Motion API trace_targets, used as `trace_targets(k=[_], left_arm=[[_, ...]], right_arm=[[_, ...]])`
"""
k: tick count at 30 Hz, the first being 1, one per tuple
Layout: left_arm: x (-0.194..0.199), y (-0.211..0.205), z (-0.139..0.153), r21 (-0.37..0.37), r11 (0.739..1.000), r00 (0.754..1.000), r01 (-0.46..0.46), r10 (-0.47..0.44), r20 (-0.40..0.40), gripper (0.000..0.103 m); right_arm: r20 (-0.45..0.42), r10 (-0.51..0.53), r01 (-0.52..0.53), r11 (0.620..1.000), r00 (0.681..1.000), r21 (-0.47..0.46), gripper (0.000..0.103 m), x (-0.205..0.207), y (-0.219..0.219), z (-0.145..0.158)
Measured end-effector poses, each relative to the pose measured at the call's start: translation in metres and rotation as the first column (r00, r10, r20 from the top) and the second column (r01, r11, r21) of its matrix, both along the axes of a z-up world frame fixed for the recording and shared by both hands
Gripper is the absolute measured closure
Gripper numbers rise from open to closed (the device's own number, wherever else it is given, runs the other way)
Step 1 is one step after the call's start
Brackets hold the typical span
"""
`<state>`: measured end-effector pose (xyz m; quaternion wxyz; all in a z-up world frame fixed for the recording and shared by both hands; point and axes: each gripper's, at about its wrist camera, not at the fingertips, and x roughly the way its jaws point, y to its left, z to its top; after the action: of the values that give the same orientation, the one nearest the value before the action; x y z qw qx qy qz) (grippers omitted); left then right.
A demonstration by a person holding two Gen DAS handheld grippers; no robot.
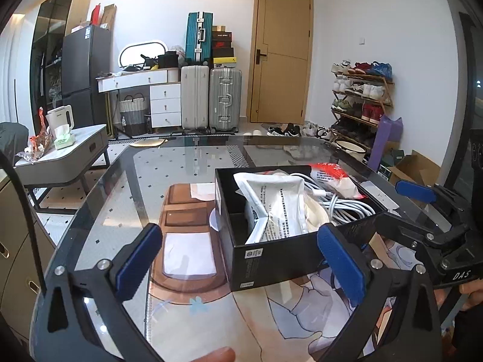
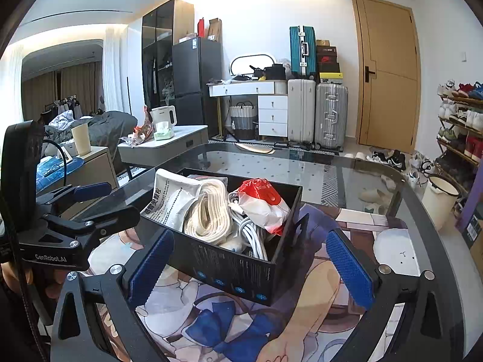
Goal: Organize soft objects
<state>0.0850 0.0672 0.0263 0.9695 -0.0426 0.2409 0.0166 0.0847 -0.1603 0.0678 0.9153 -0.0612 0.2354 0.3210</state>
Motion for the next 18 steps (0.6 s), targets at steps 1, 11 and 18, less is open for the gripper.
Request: trace_targets(k=[1, 11, 18], left_arm=[[0.0001, -0.0009, 0.0002, 0.004, 1.000, 1.000, -0.001, 0.001, 0.002, 0.000], [0.0037, -0.0074, -0.0027, 0.030, 0.999, 0.999, -0.019, 0.020, -0.029, 0.000], [0.0010, -0.0007, -0.0016, -0.002, 1.000, 1.000, -0.020, 0.020, -0.013, 0.000]], right_arm=[[0.000, 0.000, 0.000, 1.000, 1.000, 0.004, 0.001, -0.0002, -0.0006, 0.0001], [0.034, -0.024, 0.024, 1.000, 0.999, -0.001, 0.001, -0.0060, 0.0024, -0.0004], [0.048, -0.018, 0.019, 1.000, 0.999, -0.007, 0.001, -0.0091, 0.0017, -0.0008]])
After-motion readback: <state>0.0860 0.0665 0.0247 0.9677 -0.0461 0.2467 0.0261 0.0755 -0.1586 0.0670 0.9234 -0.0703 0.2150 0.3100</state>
